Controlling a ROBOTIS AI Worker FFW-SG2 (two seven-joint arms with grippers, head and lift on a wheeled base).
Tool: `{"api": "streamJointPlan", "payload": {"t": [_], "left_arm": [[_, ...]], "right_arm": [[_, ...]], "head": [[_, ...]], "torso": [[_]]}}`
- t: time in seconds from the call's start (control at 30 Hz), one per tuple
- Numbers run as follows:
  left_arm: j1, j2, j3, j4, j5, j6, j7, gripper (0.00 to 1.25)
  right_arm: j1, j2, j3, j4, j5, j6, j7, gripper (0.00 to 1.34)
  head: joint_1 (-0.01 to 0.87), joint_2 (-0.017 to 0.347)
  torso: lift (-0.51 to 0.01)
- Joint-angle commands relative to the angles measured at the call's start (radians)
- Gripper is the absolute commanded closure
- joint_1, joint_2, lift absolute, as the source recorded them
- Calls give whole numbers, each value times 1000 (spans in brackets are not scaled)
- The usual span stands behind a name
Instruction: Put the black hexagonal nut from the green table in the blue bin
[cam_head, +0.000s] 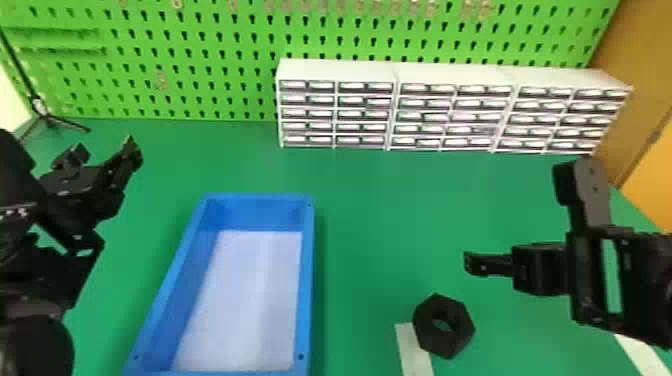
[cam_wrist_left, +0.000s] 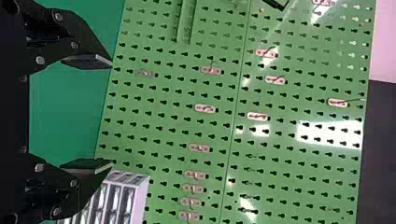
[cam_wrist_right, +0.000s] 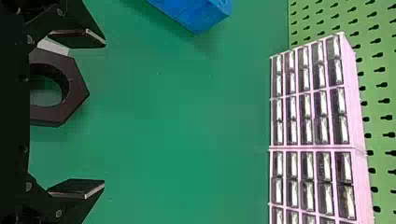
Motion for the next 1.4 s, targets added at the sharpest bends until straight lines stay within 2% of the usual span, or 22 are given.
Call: {"api": "streamJointPlan", "payload": {"t": [0.0,0.93,1.37], "left_arm": [[3,0,0,-2,0,0,0,493],[3,0,0,-2,0,0,0,493],[1,0,-3,-2,0,0,0,493]], "right_arm": [[-3,-2,-2,0,-8,6,0,228],[-9,-5,-5,0,-13,6,0,228],[-20,-14,2,3,-13,6,0,228]], "head": [[692,8],[692,8],[692,8]], "torso": [[-97],[-97],[-97]]}}
